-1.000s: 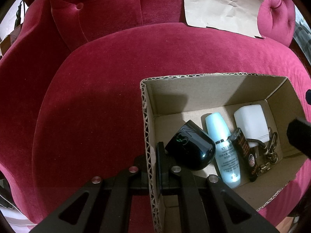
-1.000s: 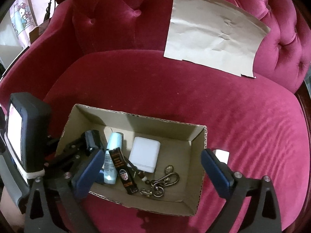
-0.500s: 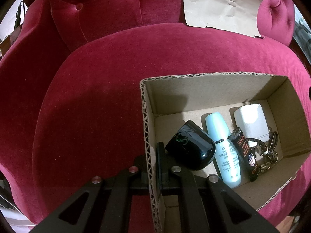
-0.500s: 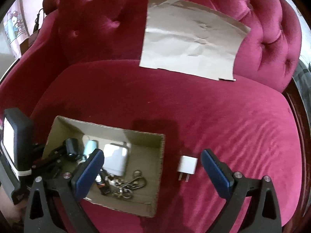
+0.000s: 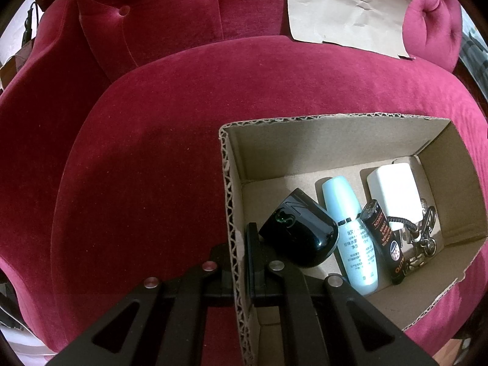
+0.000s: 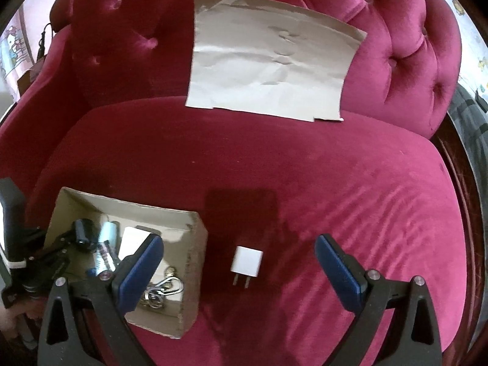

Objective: Organize rigid objects
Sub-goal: 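Move the right gripper to the white plug charger and close on it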

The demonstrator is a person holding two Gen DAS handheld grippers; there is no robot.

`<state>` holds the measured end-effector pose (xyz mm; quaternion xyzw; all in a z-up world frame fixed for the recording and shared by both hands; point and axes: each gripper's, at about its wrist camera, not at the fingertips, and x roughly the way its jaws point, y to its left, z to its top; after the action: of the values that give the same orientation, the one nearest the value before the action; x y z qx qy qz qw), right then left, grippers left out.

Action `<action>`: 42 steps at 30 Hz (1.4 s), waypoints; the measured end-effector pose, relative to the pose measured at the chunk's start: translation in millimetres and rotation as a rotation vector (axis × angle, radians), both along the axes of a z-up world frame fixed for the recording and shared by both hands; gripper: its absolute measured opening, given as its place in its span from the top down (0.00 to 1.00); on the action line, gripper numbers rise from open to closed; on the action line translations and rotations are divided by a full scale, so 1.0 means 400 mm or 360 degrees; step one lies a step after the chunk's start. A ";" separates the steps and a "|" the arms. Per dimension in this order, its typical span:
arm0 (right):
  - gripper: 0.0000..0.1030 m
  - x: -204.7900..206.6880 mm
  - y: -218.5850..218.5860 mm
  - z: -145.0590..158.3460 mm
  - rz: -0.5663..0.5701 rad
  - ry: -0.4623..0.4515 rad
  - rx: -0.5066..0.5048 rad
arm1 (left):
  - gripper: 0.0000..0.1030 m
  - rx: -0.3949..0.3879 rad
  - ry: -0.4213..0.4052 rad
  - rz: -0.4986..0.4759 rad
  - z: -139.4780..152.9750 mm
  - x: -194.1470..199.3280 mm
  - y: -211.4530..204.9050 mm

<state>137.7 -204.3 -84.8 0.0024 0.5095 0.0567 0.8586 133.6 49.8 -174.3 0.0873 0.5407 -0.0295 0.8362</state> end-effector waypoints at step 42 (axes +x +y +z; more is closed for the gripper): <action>0.42 0.041 -0.044 -0.210 0.0170 0.0187 0.0072 | 0.96 -0.0002 0.0008 -0.0004 -0.004 0.000 0.002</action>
<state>154.3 -222.0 -168.8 -0.0020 0.5571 0.1138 0.8226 133.4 50.4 -175.9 0.0875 0.5426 -0.0311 0.8349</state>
